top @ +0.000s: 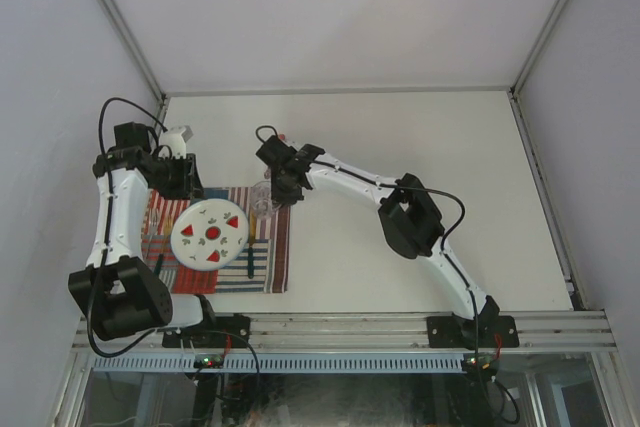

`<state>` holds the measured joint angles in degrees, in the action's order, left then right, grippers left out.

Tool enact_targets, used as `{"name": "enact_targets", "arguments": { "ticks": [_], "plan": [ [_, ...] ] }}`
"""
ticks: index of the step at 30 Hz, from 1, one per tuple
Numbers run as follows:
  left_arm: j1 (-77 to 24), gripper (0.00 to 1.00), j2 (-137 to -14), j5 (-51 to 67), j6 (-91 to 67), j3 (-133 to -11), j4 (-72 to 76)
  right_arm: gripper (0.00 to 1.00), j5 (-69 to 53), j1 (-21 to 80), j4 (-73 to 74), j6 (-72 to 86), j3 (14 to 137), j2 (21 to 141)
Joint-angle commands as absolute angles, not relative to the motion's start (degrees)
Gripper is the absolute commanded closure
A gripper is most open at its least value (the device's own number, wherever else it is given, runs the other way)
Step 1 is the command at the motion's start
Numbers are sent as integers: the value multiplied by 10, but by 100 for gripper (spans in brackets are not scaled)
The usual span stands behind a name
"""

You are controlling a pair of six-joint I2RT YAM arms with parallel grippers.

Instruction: Set the dinner table for one person

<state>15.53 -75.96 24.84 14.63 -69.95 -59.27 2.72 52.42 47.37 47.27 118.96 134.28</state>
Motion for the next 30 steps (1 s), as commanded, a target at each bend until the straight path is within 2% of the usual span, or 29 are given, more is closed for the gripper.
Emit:
{"name": "enact_targets", "arguments": {
  "ticks": [1,5,9,13,18,24,30],
  "plan": [
    [160,60,-760,267,157,-711,-590,100,36,513,448,472,1199,1302],
    [160,60,-765,268,157,-711,-589,88,35,507,454,470,1199,1303],
    [159,60,-770,271,157,-712,-589,63,34,507,458,470,1199,1303],
    [159,60,-775,274,156,-719,-590,49,26,506,457,474,1199,1303],
    [160,60,-772,274,157,-730,-595,41,51,508,430,472,1177,1278],
    [159,59,-764,302,166,-730,-612,37,83,504,341,475,1109,1227],
    [133,52,-741,286,170,-726,-620,36,139,506,300,460,1068,1175]
  ]
}}
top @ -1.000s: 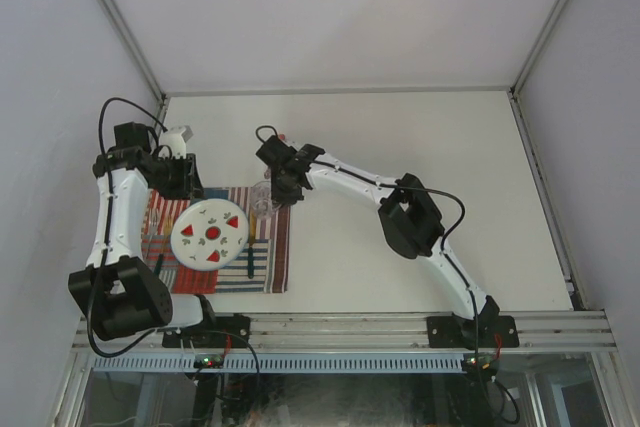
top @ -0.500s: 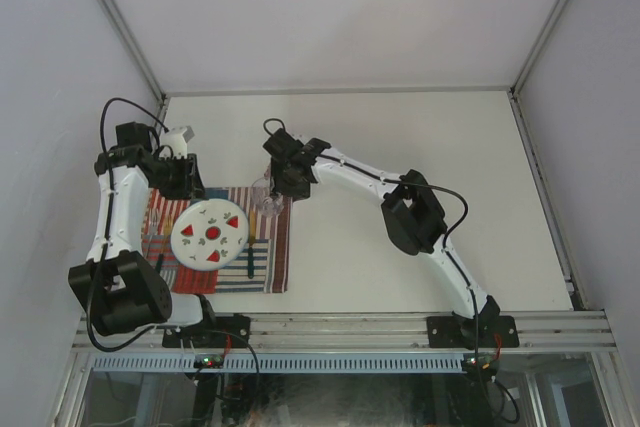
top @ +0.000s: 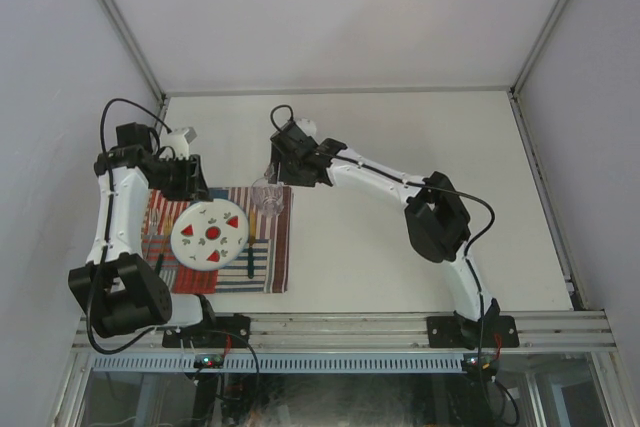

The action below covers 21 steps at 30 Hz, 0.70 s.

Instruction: Set the dinner table for one person

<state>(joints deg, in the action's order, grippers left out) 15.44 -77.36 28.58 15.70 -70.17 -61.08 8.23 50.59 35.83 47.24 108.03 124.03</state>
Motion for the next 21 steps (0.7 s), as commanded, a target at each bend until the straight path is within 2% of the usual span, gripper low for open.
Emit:
{"name": "enact_targets", "arguments": {
  "ticks": [1,3,11,16,21],
  "plan": [
    [111,52,-736,255,160,-721,-610,36,155,508,306,456,1062,1164],
    [56,53,-724,161,126,-705,-574,36,175,510,327,453,1051,1146],
    [10,56,-750,93,41,-662,-479,36,230,518,383,476,942,1050],
    [-63,56,-793,-15,-3,-656,-427,37,259,533,417,517,866,1002],
    [-124,57,-839,13,-37,-687,-418,37,287,552,459,532,851,980]
  ]
}}
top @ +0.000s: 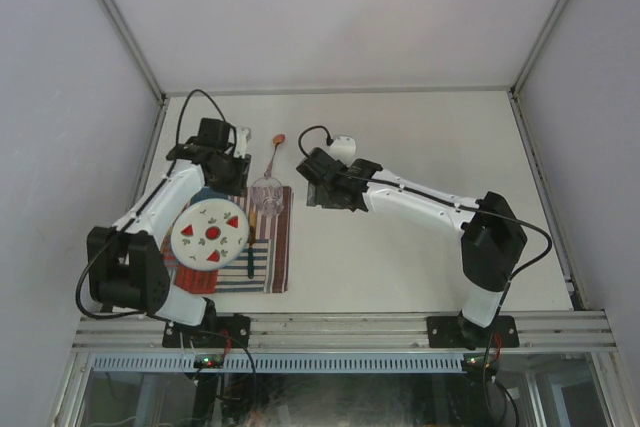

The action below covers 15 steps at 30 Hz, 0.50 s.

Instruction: Set the dinner table for one person

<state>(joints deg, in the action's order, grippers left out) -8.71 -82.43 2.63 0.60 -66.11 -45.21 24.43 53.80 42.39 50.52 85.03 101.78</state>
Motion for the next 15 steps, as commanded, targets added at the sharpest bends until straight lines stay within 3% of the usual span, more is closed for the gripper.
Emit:
{"name": "enact_targets", "arguments": {
  "ticks": [1,15],
  "plan": [
    [-126,56,-843,21,-39,-696,-416,37,291,554,467,534,851,977],
    [-137,57,-904,49,-39,-732,-422,37,292,542,470,544,826,967]
  ]
}}
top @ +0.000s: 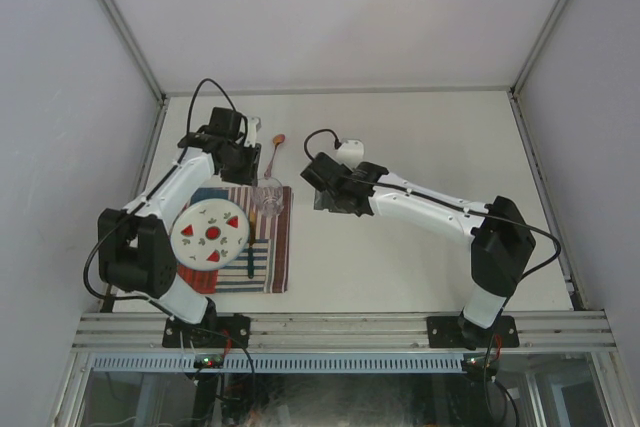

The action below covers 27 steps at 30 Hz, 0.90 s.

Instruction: Set the dinner table for one person

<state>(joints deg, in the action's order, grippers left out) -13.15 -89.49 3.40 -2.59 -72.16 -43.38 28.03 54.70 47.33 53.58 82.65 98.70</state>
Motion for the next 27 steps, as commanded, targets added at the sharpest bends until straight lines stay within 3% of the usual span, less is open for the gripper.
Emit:
{"name": "enact_targets", "arguments": {
  "ticks": [1,15,20,24,27],
  "plan": [
    [-138,58,-905,51,-40,-727,-421,37,290,541,470,543,826,968],
    [-150,61,-915,67,-33,-694,-409,38,277,535,468,540,815,970],
    [-156,73,-923,65,-27,-695,-407,39,276,534,464,542,800,963],
    [-158,99,-939,64,-28,-701,-411,40,273,532,465,541,796,963],
    [-159,100,-940,57,-27,-706,-410,41,273,532,465,541,792,962]
  ]
}}
